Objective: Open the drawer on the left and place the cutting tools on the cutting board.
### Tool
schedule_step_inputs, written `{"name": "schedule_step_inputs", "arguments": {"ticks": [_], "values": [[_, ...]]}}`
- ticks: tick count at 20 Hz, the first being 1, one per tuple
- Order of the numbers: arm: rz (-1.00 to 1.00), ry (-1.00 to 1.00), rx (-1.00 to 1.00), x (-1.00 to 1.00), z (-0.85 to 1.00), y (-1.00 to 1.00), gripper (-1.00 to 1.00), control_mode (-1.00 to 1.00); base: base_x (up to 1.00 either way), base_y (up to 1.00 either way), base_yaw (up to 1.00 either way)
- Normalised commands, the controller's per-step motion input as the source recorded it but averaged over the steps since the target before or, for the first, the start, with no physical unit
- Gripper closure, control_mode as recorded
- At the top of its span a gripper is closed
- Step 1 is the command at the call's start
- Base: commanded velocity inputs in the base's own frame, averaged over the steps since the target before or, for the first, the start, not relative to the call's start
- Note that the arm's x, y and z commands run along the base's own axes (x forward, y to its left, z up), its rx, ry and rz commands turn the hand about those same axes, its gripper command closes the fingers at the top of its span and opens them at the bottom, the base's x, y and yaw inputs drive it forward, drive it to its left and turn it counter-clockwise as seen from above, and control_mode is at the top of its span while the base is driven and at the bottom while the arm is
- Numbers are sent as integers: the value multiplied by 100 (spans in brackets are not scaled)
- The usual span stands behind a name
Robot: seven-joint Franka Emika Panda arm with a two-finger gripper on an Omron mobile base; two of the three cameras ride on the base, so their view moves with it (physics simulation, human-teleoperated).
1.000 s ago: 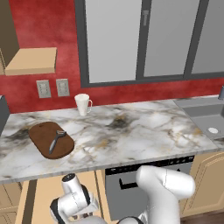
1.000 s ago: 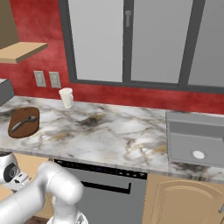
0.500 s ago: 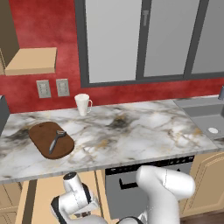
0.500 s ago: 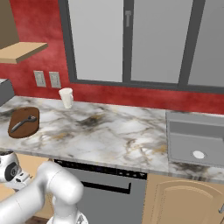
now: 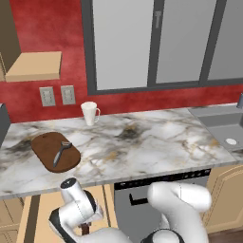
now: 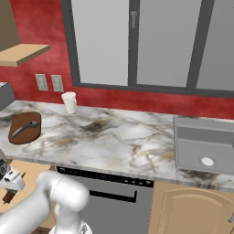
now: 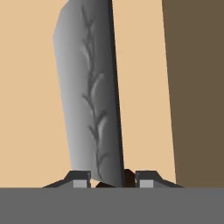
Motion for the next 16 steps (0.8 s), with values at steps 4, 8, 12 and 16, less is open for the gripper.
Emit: {"name": "schedule_step_inputs", "arguments": {"ticks": [4, 8, 12, 16], "values": [[0, -13, 0, -38, 100, 25, 100, -100, 0, 0, 0], [0, -19, 0, -14, 100, 34, 100, -100, 0, 0, 0], [0, -17, 0, 20, 100, 50, 100, -100, 0, 0, 0], [-2, -16, 0, 75, 100, 65, 100, -100, 0, 0, 0]]}}
